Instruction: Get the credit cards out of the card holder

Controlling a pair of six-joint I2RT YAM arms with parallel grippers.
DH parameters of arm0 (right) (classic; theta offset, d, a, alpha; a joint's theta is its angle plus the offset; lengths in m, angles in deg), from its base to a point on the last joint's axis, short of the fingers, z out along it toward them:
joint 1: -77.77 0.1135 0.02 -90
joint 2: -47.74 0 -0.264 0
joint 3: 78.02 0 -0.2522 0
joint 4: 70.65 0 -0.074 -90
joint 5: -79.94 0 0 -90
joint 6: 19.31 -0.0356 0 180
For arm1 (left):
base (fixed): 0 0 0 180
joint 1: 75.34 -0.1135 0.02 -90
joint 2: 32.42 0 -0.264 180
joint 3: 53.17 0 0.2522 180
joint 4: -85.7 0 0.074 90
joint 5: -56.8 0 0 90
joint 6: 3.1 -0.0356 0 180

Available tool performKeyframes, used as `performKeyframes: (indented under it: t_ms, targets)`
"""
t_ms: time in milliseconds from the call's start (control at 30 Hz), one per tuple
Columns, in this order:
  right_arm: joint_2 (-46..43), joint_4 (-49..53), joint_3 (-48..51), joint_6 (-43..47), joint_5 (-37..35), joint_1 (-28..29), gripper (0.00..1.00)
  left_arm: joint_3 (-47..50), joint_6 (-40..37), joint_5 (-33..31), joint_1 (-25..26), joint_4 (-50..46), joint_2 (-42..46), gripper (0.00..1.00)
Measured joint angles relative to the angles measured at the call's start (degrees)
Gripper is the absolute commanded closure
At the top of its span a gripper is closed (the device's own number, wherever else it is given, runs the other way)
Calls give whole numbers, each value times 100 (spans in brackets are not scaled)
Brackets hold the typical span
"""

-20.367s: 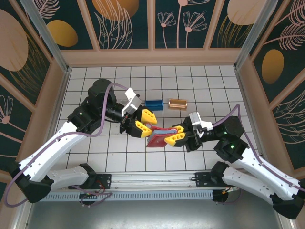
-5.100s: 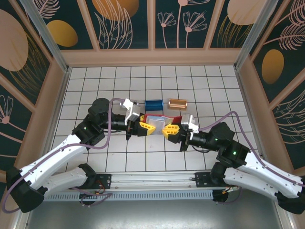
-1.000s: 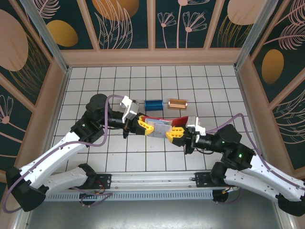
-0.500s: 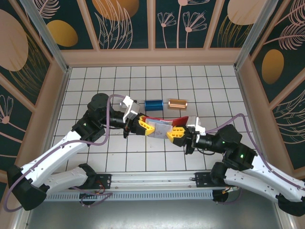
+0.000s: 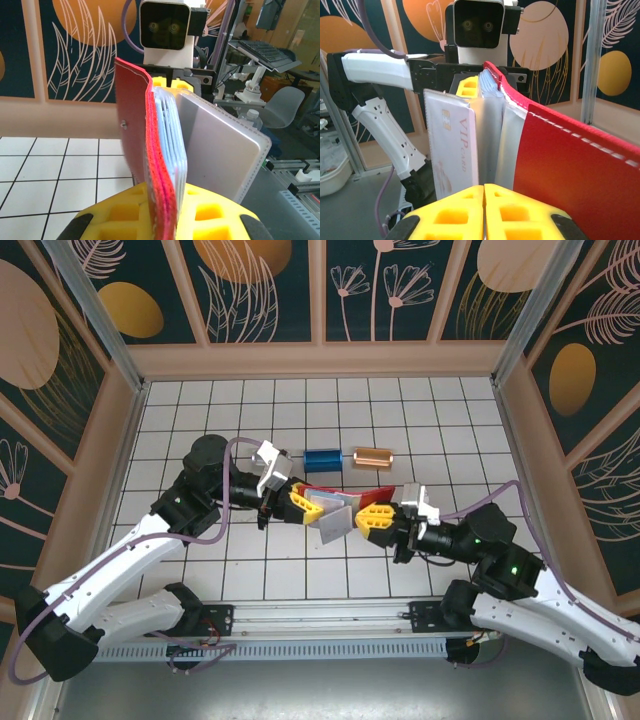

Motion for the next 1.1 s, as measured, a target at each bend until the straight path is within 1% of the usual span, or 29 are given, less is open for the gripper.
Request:
performKeyframes:
  t_ms: [33,67,100,700,800,867,900,1067,1100]
  targets:
    - [0,0,0,0,2,0,88,0,-4,7,0,-4,0,100]
    - [0,0,0,4,15,0,82,0,-4,4,0,-4,0,100]
    - [2,0,0,4,39,0,79,0,-4,2,0,-9,0,100]
    - [426,-85,-2,-26,345,0,77,0,-118,-282,0,-280,0,100]
    - [466,-98,-2,-26,350,0,75,0,-136,-328,0,-317,0,100]
    - [481,-105,-2,-39,343,0,70,0,-157,-365,0,-348,0,100]
    - [485,-105,-2,-37,332,0,69,0,-162,-385,0,-358,0,100]
    - [466,-109,-2,-48,282,0,69,0,-164,-439,0,-363,0,100]
    - [463,-109,-2,-48,282,0,70,0,-164,-452,0,-363,0,100]
